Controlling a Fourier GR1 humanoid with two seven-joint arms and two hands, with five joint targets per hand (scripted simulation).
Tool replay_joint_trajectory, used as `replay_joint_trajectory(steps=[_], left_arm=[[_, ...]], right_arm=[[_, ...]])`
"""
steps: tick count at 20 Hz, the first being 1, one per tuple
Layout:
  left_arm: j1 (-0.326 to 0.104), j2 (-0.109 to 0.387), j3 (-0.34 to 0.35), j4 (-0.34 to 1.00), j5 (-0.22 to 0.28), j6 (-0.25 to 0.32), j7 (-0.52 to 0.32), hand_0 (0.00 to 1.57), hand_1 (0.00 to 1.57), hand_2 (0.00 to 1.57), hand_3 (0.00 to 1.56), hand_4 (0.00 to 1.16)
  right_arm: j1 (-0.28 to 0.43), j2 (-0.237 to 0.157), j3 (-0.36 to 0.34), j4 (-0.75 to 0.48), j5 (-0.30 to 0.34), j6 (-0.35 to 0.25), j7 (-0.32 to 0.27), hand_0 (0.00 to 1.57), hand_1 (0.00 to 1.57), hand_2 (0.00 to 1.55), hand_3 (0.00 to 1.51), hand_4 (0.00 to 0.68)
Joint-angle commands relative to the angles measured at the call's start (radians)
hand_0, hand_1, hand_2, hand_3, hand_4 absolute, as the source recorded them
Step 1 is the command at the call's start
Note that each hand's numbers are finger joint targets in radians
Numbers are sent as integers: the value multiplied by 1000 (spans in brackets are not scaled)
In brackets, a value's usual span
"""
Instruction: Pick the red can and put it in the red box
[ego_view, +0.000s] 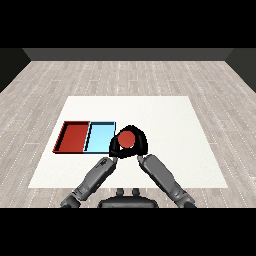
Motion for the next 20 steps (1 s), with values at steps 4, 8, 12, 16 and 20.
replay_joint_trajectory(steps=[4, 8, 12, 16, 20], left_arm=[[10, -4, 13, -36, 6, -12, -56, 1571, 1571, 1571, 1513, 1147], [-6, 10, 73, -52, -37, -21, -7, 1571, 1571, 1571, 1507, 1141], [-27, -4, -5, 15, 42, 57, -64, 1571, 1571, 1571, 1496, 1135], [42, -4, 6, -58, -51, 34, -49, 1571, 1571, 1571, 1485, 1132], [117, 49, 14, -183, -88, 30, 32, 1571, 1571, 1571, 1476, 1132]], right_arm=[[5, 3, 9, 40, 70, -11, 68, 0, 0, 0, 0, 0], [-9, 3, 57, -18, 90, -67, 146, 0, 0, 0, 0, 0], [-8, 3, -38, 63, 56, 19, 73, 0, 0, 0, 0, 0], [-16, 3, -71, 40, 88, 30, 118, 0, 0, 0, 0, 0], [-1, 3, -100, -5, 86, 62, 154, 0, 0, 0, 0, 0]])
